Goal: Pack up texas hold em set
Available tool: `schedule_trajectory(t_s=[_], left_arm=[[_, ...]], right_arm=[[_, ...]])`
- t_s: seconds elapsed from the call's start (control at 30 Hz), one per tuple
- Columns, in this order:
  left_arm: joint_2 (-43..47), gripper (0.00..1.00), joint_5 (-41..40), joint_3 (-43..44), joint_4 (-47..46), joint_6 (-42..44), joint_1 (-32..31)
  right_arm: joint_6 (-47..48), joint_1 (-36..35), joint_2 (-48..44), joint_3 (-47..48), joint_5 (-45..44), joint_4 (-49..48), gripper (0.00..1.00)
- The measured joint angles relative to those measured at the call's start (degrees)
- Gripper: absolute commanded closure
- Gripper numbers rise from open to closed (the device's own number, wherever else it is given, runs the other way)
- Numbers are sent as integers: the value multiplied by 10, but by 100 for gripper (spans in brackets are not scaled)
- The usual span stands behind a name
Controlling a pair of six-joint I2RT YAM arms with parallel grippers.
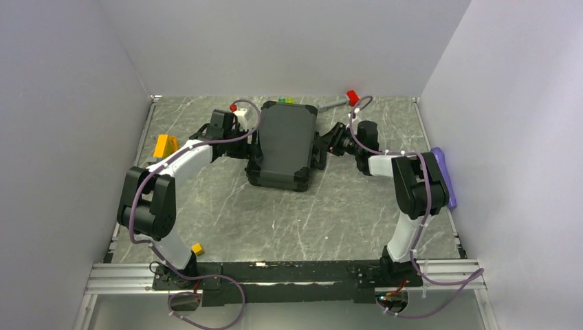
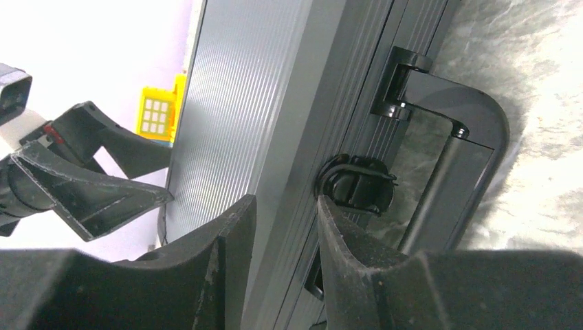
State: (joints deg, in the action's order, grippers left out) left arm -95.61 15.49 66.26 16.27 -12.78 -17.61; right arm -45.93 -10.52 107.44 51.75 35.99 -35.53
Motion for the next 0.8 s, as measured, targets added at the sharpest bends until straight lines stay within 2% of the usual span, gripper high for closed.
schedule_trajectory(t_s=[0.1, 0.23, 0.33, 0.8], left_arm=[[1, 18, -5, 0, -1, 0, -1], [2, 18, -13, 0, -1, 1, -4], [3, 18, -19, 0, -1, 3, -7], [7, 18, -38, 1, -1, 16, -17]], right_arm=[[26, -1, -31, 0, -26, 42, 63], [59, 2, -58, 0, -69, 82, 78], [78, 3, -57, 0, -87, 106, 84], [134, -20, -14, 56, -120, 186, 88]])
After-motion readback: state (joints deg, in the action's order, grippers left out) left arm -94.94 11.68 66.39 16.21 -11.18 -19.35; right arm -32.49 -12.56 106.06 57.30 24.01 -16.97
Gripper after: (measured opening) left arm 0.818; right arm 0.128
